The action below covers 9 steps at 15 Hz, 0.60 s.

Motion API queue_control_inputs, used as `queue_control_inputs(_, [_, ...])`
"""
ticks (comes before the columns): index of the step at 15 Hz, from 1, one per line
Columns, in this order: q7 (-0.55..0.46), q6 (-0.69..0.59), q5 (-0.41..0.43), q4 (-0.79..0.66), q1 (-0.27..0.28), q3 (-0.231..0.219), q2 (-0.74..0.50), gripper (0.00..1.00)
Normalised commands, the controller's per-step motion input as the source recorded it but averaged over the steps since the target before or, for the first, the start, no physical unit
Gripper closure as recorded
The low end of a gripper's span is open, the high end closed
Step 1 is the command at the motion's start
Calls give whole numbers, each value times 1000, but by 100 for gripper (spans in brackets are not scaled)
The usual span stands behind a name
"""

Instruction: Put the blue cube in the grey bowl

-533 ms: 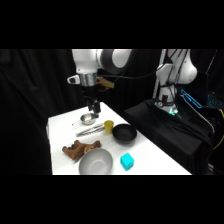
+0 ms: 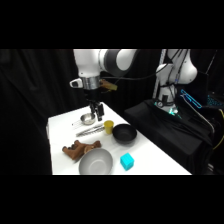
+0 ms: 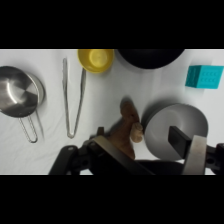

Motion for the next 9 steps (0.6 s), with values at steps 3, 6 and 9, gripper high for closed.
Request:
queue_control_inputs(3, [321, 82, -54, -192, 140, 81, -173, 0])
queue_control_inputs(6, [364, 111, -55, -164, 148, 75, -117, 0])
queue_control_inputs(9, [301, 140, -51, -167, 136, 72, -117, 0])
